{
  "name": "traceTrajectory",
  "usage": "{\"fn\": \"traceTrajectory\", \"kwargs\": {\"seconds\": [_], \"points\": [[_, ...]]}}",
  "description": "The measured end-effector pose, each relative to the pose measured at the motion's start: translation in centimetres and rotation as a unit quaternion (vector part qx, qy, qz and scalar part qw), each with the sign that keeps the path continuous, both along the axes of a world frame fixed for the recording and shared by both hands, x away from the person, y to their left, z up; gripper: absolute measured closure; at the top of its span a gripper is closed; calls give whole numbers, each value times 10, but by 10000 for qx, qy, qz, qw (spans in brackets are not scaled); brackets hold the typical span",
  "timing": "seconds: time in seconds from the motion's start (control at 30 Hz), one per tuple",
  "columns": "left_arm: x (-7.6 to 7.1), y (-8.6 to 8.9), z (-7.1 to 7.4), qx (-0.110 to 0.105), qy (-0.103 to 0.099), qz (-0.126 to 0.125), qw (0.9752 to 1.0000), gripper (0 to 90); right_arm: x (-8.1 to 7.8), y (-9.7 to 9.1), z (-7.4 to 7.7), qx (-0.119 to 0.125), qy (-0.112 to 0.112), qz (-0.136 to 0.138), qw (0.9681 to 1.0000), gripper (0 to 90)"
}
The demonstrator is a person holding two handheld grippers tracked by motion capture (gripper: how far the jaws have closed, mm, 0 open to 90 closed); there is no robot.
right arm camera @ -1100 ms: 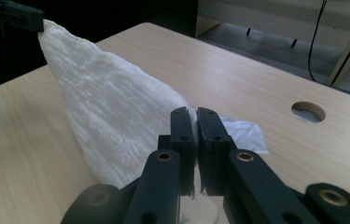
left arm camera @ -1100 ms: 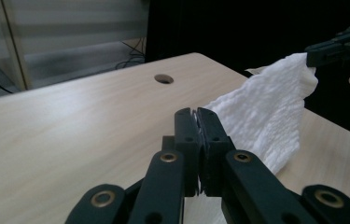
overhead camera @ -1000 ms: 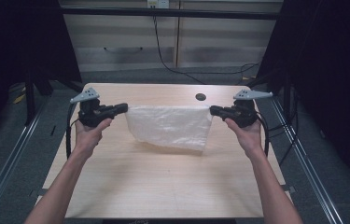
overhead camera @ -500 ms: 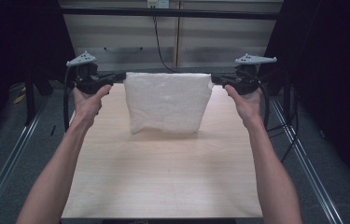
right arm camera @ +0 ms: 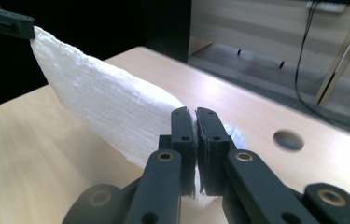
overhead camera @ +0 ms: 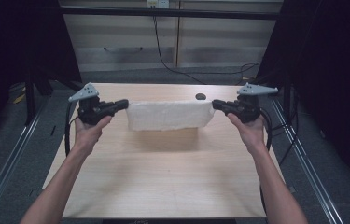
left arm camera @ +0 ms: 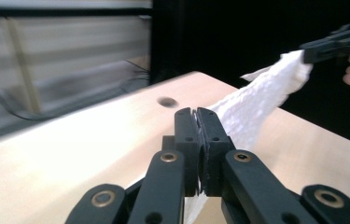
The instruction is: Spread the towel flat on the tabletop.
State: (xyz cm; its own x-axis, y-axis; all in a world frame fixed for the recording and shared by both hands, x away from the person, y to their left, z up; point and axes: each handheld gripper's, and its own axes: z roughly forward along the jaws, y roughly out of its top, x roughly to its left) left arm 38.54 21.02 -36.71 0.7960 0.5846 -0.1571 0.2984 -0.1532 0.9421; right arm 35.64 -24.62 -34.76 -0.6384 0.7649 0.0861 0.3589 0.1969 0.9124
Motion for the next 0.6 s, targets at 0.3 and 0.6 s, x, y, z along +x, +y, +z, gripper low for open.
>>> {"fn": "traceTrajectory", "kwargs": {"seconds": [0.3, 0.6], "points": [[-48, 6, -45, 56, 198, -247, 9995, 883, -58, -5, -44, -26, 251, 290, 9993, 871], [-77, 12, -73, 331, 492, -438, 9973, 883, -94, 0, -77, -126, 543, 531, 9970, 871]]}}
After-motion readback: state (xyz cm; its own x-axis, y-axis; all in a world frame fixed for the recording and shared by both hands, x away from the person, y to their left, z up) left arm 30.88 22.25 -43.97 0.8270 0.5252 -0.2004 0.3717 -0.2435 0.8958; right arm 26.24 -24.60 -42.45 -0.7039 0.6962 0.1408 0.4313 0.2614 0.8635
